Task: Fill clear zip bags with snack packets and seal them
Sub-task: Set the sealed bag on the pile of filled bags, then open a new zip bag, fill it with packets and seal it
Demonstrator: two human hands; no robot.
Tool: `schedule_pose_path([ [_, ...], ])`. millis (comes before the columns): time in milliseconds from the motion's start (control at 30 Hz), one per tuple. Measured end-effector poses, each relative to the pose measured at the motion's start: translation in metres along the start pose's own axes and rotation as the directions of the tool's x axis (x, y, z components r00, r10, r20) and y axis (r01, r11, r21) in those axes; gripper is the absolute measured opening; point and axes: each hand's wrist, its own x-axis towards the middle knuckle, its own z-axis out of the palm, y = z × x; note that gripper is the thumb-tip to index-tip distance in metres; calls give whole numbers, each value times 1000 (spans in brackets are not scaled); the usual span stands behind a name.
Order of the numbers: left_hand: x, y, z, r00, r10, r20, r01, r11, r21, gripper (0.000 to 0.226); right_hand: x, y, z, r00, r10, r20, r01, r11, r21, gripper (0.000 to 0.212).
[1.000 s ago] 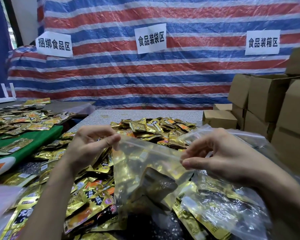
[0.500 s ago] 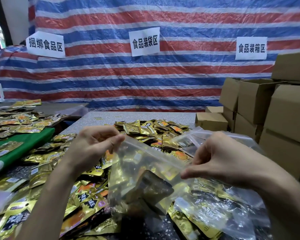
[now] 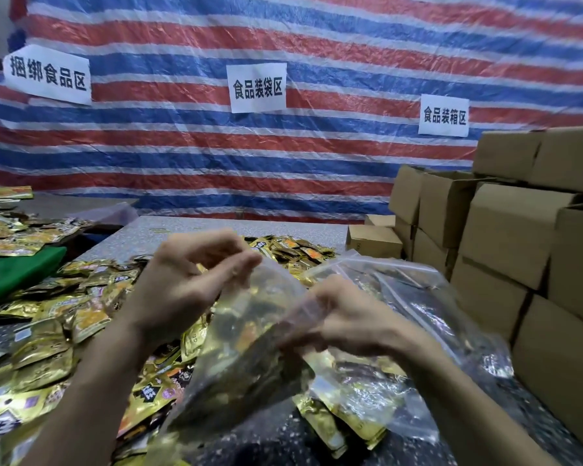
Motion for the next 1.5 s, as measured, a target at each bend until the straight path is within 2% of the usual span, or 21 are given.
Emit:
schedule_pose_path([
  [133, 2, 9, 8, 995, 39, -95, -19, 981, 195, 28, 6, -15, -43, 988, -48, -148, 46, 999, -22, 10],
  [233, 2, 13, 20, 996, 8, -93, 18, 963, 268, 53, 12, -21, -83, 907, -20, -420, -32, 993, -117, 13],
  [300, 0, 16, 28, 997, -18, -72, 36, 964, 265, 54, 18, -16, -107, 780, -50, -624, -108, 971, -212, 17],
  [367, -2, 18, 34, 999, -29, -25, 35, 961, 276, 49, 27, -4, -127, 596, -117, -794, -178, 946, -273, 23],
  [433, -3, 19, 37, 999, -38, 29, 28, 955, 296, 45, 35, 15, -139, 401, -183, -898, -276, 910, -309, 33],
  [467, -3, 19, 39, 998, -34, 55, 16, 951, 309, 44, 37, 27, -143, 332, -214, -919, -323, 889, -324, 36],
  [500, -3, 19, 40, 997, -31, 76, 5, 948, 319, 44, 39, 42, -144, 311, -220, -925, -352, 877, -327, 34],
  [533, -4, 20, 40, 995, -31, 90, 0, 946, 324, 43, 40, 59, -145, 349, -184, -919, -366, 876, -314, 27],
  [567, -4, 19, 40, 994, -31, 100, -3, 946, 324, 41, 41, 78, -146, 430, -93, -898, -412, 865, -286, 17],
  [600, -4, 19, 41, 994, -34, 108, -3, 946, 324, 39, 40, 95, -144, 522, 54, -851, -497, 830, -252, 12],
  [633, -3, 19, 41, 992, -43, 115, 3, 945, 327, 39, 38, 110, -140, 587, 229, -777, -591, 776, -218, 17],
  [667, -3, 18, 40, 991, -54, 123, 10, 943, 332, 39, 35, 122, -137, 612, 378, -694, -661, 727, -187, 22],
  [700, -3, 17, 40, 989, -66, 132, 18, 941, 337, 39, 32, 129, -136, 616, 467, -635, -694, 703, -156, 24],
  [767, -2, 15, 39, 986, -86, 141, 33, 938, 344, 39, 27, 131, -138, 611, 503, -612, -693, 713, -105, 21],
  [933, 0, 8, 38, 985, -135, 109, 85, 922, 377, 34, 25, 95, -133, 686, 355, -636, -548, 826, -131, 16],
  [1067, 0, 1, 37, 980, -171, 103, 114, 903, 414, 31, 29, 48, -88, 733, 82, -675, -275, 944, -183, 17],
  [1133, 0, -2, 34, 980, -182, 83, 130, 895, 426, 25, 29, 26, -58, 807, 5, -591, -116, 982, -151, 14],
  [1233, 0, -8, 30, 983, -184, 26, 151, 873, 464, 19, 28, 8, -19, 896, -67, -438, 23, 994, -105, 11],
  [1367, -10, -19, 24, 981, -178, -77, 192, 838, 511, 12, 31, -4, 11, 938, -138, -319, 165, 985, 57, 47],
  [1500, -44, -35, 0, 970, -221, -104, 241, 804, 543, 18, 32, -9, 20, 963, -247, -107, 246, 969, -19, 69],
])
